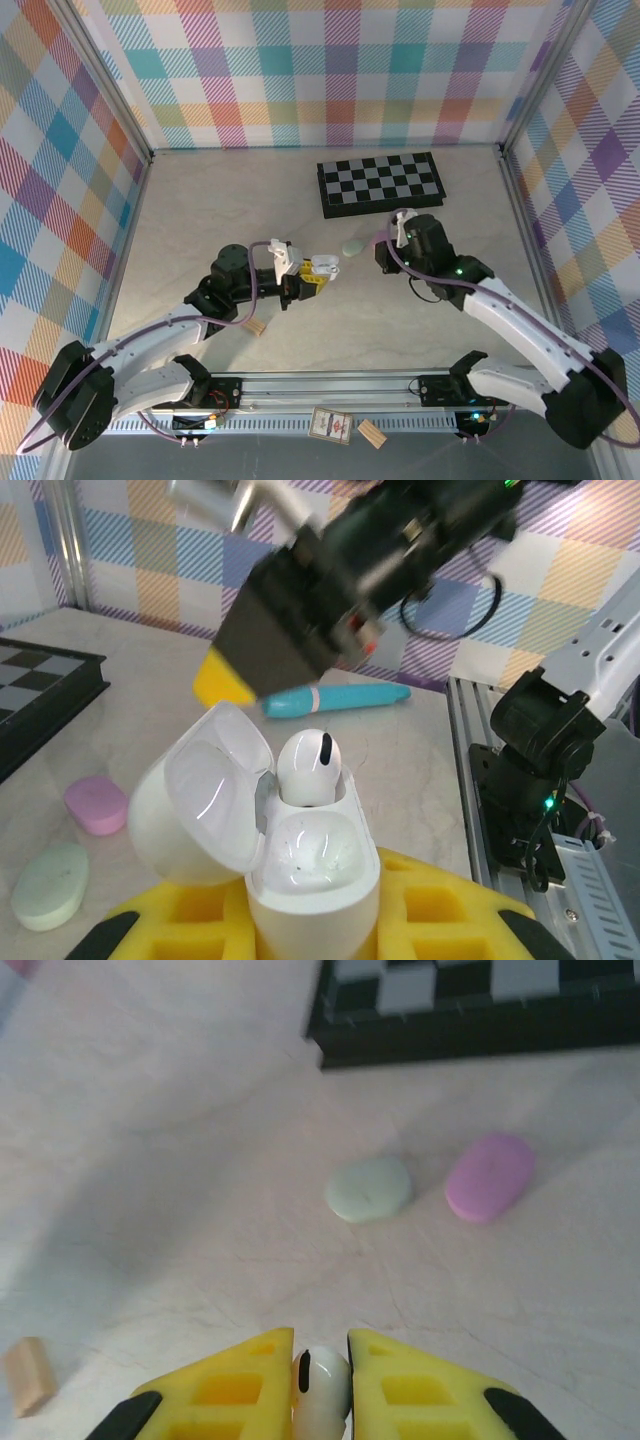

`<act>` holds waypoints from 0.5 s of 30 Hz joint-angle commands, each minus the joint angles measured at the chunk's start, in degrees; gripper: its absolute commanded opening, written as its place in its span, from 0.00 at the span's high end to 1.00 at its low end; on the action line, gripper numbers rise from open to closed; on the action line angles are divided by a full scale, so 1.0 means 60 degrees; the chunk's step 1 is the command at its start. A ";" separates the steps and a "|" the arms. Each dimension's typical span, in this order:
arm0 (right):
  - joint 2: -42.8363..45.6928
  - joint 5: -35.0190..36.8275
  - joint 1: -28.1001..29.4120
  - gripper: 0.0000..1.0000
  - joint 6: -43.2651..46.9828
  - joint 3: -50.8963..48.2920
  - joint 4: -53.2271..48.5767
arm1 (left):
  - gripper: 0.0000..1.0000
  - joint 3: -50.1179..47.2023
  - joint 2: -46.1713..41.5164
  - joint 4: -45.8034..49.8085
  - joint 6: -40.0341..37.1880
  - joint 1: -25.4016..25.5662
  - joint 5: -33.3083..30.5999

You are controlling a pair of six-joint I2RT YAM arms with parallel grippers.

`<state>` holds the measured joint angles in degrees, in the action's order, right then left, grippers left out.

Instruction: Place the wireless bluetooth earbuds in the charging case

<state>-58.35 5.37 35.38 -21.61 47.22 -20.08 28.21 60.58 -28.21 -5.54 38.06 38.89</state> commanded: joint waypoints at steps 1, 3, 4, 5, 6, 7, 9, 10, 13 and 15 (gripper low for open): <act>0.0813 -0.0295 0.0263 0.82 0.0517 -0.0044 0.0855 | 0.96 0.0242 0.0287 -0.0642 0.0194 -0.0034 0.0119; 0.1222 -0.0364 0.0475 0.82 0.0576 -0.0006 0.1014 | 0.96 0.0290 0.0457 -0.0811 0.0300 -0.0002 0.0111; 0.1352 -0.0416 0.0570 0.82 0.0594 0.0017 0.1099 | 0.96 0.0305 0.0515 -0.0882 0.0347 0.0013 0.0109; 0.1493 -0.0495 0.0691 0.82 0.0641 0.0052 0.1184 | 0.96 0.0330 0.0575 -0.0952 0.0402 0.0035 0.0108; 0.1589 -0.0528 0.0823 0.82 0.0670 0.0083 0.1261 | 0.96 0.0373 0.0641 -0.0989 0.0433 0.0054 0.0108; 0.1670 -0.0590 0.0934 0.82 0.0700 0.0097 0.1382 | 0.96 0.0411 0.0681 -0.1015 0.0467 0.0070 0.0123; 0.1722 -0.0719 0.1151 0.82 0.0733 0.0141 0.1606 | 0.96 0.0518 0.0806 -0.0974 0.0476 0.0137 0.0164; 0.1701 -0.0805 0.1250 0.82 0.0769 0.0164 0.1705 | 0.96 0.0574 0.0851 -0.0916 0.0458 0.0191 0.0167; 0.1580 -0.1028 0.1575 0.82 0.0883 0.0172 0.2150 | 0.96 0.0673 0.0970 -0.0827 0.0403 0.0334 0.0196; 0.1434 -0.1231 0.1776 0.82 0.0920 0.0173 0.2496 | 0.96 0.0711 0.0960 -0.0863 0.0438 0.0405 0.0211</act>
<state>-49.01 0.73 44.69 -17.61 47.24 -10.52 30.65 66.28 -30.59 -3.60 39.68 38.94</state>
